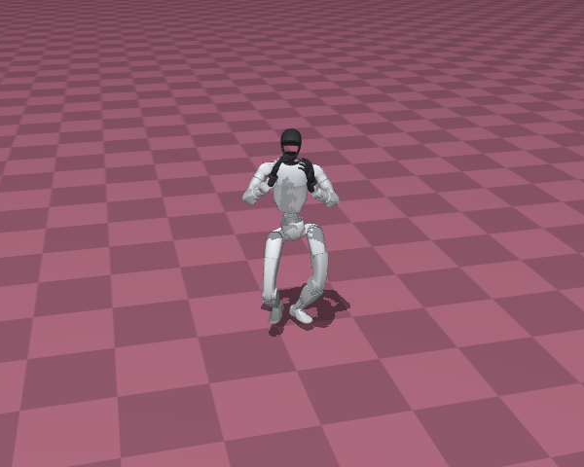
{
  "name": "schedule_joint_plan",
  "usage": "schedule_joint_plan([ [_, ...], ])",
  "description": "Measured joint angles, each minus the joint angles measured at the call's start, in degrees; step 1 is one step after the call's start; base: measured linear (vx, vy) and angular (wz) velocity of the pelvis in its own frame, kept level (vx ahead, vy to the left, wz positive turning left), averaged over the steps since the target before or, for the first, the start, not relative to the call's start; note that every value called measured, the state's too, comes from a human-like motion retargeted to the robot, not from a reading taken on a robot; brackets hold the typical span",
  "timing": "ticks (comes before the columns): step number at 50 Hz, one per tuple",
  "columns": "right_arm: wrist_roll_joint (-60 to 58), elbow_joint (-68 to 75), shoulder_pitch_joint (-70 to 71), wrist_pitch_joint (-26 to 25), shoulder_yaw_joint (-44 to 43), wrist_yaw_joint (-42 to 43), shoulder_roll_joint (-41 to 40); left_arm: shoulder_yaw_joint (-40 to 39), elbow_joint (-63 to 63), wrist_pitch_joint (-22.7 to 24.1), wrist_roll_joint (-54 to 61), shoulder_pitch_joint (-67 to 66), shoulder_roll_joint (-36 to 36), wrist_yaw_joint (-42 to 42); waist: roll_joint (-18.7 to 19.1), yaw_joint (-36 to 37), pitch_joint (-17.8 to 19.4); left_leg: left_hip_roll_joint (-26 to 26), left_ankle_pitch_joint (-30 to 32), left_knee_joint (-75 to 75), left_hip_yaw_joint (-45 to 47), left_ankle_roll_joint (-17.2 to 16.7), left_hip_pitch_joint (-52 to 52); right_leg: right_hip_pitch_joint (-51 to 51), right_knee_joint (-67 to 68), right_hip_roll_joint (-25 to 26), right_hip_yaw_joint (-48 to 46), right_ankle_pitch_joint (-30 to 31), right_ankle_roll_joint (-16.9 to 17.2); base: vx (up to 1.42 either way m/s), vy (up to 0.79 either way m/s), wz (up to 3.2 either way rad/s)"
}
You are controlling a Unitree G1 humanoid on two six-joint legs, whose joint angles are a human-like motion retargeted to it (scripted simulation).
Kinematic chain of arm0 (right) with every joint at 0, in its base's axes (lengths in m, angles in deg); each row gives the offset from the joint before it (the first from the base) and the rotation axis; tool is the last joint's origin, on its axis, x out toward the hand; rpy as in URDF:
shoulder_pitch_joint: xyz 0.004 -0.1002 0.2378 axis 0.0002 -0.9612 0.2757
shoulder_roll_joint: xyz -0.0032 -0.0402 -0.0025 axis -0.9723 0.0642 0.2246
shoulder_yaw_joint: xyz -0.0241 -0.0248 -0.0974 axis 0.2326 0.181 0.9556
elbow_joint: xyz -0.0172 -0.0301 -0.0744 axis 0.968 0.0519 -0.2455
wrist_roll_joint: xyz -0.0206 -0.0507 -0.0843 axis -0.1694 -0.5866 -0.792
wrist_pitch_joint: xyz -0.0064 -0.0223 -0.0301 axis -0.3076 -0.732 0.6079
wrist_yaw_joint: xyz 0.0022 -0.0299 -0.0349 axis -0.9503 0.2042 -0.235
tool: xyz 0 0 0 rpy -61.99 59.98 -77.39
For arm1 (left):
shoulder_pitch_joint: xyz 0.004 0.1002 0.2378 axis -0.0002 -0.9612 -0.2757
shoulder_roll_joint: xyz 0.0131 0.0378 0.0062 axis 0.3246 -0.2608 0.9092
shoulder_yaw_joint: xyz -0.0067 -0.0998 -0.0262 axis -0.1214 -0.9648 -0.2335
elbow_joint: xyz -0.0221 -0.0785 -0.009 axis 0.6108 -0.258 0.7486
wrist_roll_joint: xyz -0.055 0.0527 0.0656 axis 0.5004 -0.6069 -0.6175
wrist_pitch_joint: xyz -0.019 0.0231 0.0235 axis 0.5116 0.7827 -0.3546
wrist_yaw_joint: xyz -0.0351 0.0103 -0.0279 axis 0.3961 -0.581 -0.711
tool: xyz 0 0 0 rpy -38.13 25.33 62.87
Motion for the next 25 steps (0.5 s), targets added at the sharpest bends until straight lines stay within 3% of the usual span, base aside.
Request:
schedule_joint_plan([
  [5,-0.6,-0.6,-1.6,1.2,-1.7,1.3,0.0,1.4,-0.1,0.9,-3.0,1.5,0.4,-0.6,0.6,-1.3,-1.1,-0.1,5.7,-4.5,-2.0,-3.2,1.5,1.2,-13.1,7.5,-0.6,2.9,1.0,0.19,0.0,0.72],
  [10,0.8,-2.2,-2.9,1.6,-2.0,3.6,0.6,2.4,-0.7,1.1,-1.3,1.1,0.5,-1.8,1.1,0.7,-1.0,3.5,6.6,4.2,-5.2,-4.9,-1.9,3.3,-15.3,9.4,-3.1,1.5,-1.8,0.14,-0.07,0.44],
  [13,2.9,-2.7,-3.1,1.5,-1.6,4.9,1.6,2.6,-1.2,1.2,1.7,1.3,0.4,-2.6,2.3,3.1,0.5,8.5,8.2,16.2,-8.2,-5.9,-6.3,3.9,-13.6,11.7,-4.7,-0.4,-4.5,0.09,-0.07,0.18],
  [15,4.4,-3.1,-3.1,1.4,-1.4,5.4,2.6,2.5,-1.8,1.4,4.0,1.8,0.2,-2.6,3.2,4.6,1.5,13.6,8.6,24.6,-8.6,-4.3,-9.2,3.9,-12.5,13.2,-5.7,-1.3,-5.9,0.06,-0.04,0.13],
  [18,6.5,-3.7,-2.9,1.5,-1.3,4.8,4.0,2.4,-2.6,1.7,8.3,2.6,-0.9,-0.8,4.9,7.5,2.8,17.3,7.9,31.4,-11.4,-3.2,-14.8,3.9,-12.0,15.7,-6.2,-1.6,-7.1,0.06,0.01,-0.1],
  [25,11.8,-4.6,-3.2,2.0,-1.9,-0.2,5.0,1.6,-3.5,2.4,20.1,1.3,-1.1,7.4,5.0,10.5,3.2,11.5,5.3,21.0,-12.1,-1.9,-21.8,3.2,-13.7,14.3,-4.0,-0.8,-5.7,0.11,0.1,-0.01],
])
